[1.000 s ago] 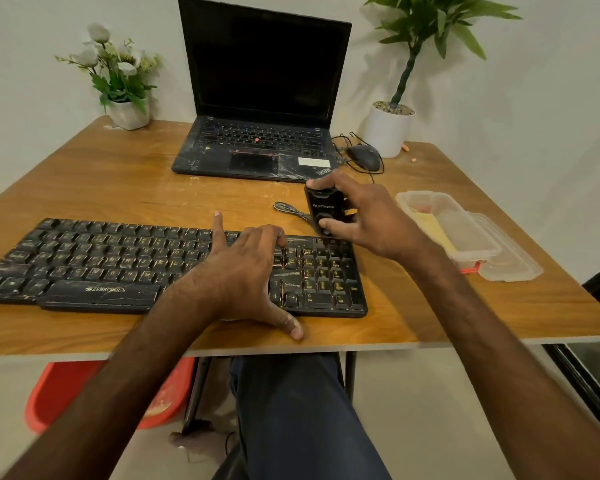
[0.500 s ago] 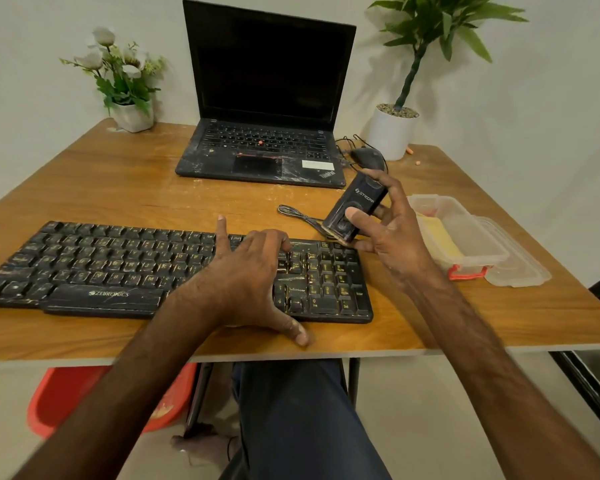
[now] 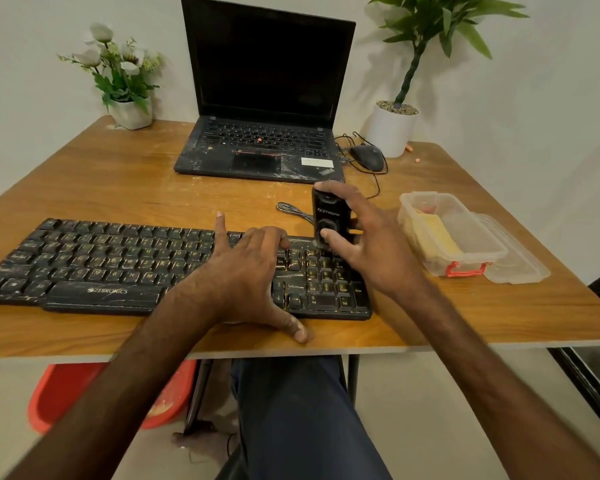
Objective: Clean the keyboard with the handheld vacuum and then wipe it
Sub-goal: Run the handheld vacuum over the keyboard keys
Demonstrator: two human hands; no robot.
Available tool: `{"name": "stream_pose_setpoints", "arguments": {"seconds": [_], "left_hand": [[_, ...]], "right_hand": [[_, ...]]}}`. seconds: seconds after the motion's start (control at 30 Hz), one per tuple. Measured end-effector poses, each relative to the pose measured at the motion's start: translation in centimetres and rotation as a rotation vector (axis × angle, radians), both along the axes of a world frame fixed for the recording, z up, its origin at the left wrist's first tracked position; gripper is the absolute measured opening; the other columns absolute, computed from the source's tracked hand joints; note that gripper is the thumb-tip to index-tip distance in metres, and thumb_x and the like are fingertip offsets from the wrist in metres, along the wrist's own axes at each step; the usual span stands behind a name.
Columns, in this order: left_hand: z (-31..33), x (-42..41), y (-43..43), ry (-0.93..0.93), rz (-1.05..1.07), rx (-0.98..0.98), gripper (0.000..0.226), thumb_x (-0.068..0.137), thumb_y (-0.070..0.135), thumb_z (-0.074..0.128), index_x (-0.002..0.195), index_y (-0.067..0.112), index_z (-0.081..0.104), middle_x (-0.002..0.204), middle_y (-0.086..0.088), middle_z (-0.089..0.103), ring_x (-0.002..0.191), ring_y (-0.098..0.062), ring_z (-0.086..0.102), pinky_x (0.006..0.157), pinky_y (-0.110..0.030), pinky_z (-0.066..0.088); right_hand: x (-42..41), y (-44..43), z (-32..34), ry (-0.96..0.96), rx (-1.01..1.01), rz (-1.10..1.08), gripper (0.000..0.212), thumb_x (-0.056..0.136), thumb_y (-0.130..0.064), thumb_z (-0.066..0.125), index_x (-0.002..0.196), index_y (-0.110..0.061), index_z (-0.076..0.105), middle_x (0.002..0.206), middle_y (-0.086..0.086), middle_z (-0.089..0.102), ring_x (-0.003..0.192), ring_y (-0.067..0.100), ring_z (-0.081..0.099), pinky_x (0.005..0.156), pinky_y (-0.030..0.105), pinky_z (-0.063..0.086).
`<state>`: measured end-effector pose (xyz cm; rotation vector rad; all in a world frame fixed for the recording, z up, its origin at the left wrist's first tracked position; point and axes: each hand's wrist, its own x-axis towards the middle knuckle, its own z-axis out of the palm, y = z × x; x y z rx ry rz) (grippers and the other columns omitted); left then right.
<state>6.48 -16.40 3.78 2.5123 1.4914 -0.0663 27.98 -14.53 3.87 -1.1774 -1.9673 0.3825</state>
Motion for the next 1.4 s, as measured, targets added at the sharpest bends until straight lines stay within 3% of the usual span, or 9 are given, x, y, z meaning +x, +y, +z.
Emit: {"name": "stream_pose_setpoints", "arguments": {"seconds": [0.1, 0.33, 0.5, 0.67, 0.77, 0.87, 1.0, 1.17, 1.4], "left_hand": [[-0.1, -0.1, 0.1, -0.015, -0.004, -0.001, 0.134, 0.044, 0.095, 0.059, 0.144, 0.020, 0.011, 0.157, 0.001, 0.025, 0.150, -0.017, 0.017, 0.112, -0.067, -0.022], [-0.1, 0.0, 0.0, 0.005, -0.007, 0.017, 0.136, 0.045, 0.095, 0.060, 0.145, 0.019, 0.010, 0.157, 0.001, 0.025, 0.150, -0.017, 0.017, 0.112, -0.067, -0.022], [0.1, 0.0, 0.0, 0.007, -0.003, 0.016, 0.139, 0.042, 0.097, 0.057, 0.146, 0.017, 0.011, 0.156, 0.000, 0.026, 0.150, -0.017, 0.017, 0.112, -0.068, -0.020], [-0.1, 0.0, 0.1, 0.001, -0.005, 0.026, 0.138, 0.042, 0.097, 0.057, 0.145, 0.018, 0.010, 0.156, 0.000, 0.027, 0.150, -0.017, 0.019, 0.112, -0.068, -0.019], [-0.1, 0.0, 0.1, -0.001, -0.004, 0.019, 0.138, 0.041, 0.098, 0.056, 0.145, 0.019, 0.011, 0.156, 0.000, 0.027, 0.150, -0.017, 0.018, 0.112, -0.067, -0.019], [-0.1, 0.0, 0.1, -0.004, 0.003, 0.012, 0.138, 0.039, 0.098, 0.054, 0.143, 0.019, 0.011, 0.155, 0.000, 0.027, 0.150, -0.017, 0.018, 0.112, -0.067, -0.020], [-0.2, -0.1, 0.1, 0.017, -0.005, 0.017, 0.139, 0.040, 0.099, 0.053, 0.144, 0.019, 0.008, 0.157, 0.000, 0.025, 0.150, -0.017, 0.017, 0.112, -0.068, -0.018], [-0.1, 0.0, 0.2, -0.004, 0.005, 0.006, 0.138, 0.041, 0.097, 0.057, 0.146, 0.018, 0.011, 0.155, 0.001, 0.027, 0.150, -0.017, 0.019, 0.112, -0.067, -0.021], [-0.2, 0.0, 0.2, 0.001, 0.003, 0.005, 0.139, 0.042, 0.097, 0.057, 0.146, 0.019, 0.009, 0.157, 0.001, 0.025, 0.150, -0.016, 0.017, 0.112, -0.067, -0.019]], "right_hand": [[1.9, 0.5, 0.0, -0.195, 0.063, -0.137, 0.066, 0.090, -0.016, 0.068, 0.144, -0.037, 0.036, 0.134, 0.002, 0.056, 0.116, 0.016, 0.057, 0.090, 0.040, 0.057], [-0.2, 0.0, 0.3, 0.090, -0.001, 0.056, 0.064, 0.087, -0.011, 0.071, 0.141, -0.031, 0.043, 0.135, -0.003, 0.054, 0.117, 0.012, 0.058, 0.080, 0.033, 0.061], [0.4, 1.4, 0.1, -0.205, 0.051, -0.075, 0.066, 0.091, -0.020, 0.067, 0.145, -0.035, 0.035, 0.138, 0.004, 0.054, 0.120, 0.016, 0.054, 0.090, 0.042, 0.056], [0.7, 0.6, 0.8, 0.081, 0.000, 0.052, 0.062, 0.087, -0.011, 0.071, 0.139, -0.031, 0.045, 0.131, -0.010, 0.054, 0.119, 0.007, 0.056, 0.082, 0.032, 0.060], [0.2, 0.1, 0.3, -0.014, -0.023, 0.091, 0.062, 0.089, -0.014, 0.070, 0.141, -0.033, 0.042, 0.127, -0.012, 0.055, 0.114, 0.007, 0.058, 0.083, 0.028, 0.059], [1.4, 1.2, 0.4, -0.116, 0.042, -0.019, 0.064, 0.089, -0.017, 0.070, 0.142, -0.034, 0.040, 0.133, 0.000, 0.057, 0.115, 0.013, 0.058, 0.085, 0.037, 0.059], [1.9, 0.7, 0.3, 0.066, 0.005, 0.009, 0.061, 0.088, -0.013, 0.072, 0.140, -0.030, 0.044, 0.133, -0.003, 0.055, 0.116, 0.011, 0.059, 0.080, 0.037, 0.061], [2.4, -0.5, -0.1, -0.077, 0.044, 0.051, 0.060, 0.090, -0.016, 0.069, 0.142, -0.029, 0.042, 0.131, -0.004, 0.056, 0.115, 0.007, 0.057, 0.086, 0.033, 0.058], [3.1, -1.8, 0.4, 0.091, 0.032, -0.002, 0.059, 0.087, -0.009, 0.072, 0.137, -0.028, 0.045, 0.124, -0.013, 0.055, 0.110, 0.005, 0.060, 0.079, 0.027, 0.060]]}}
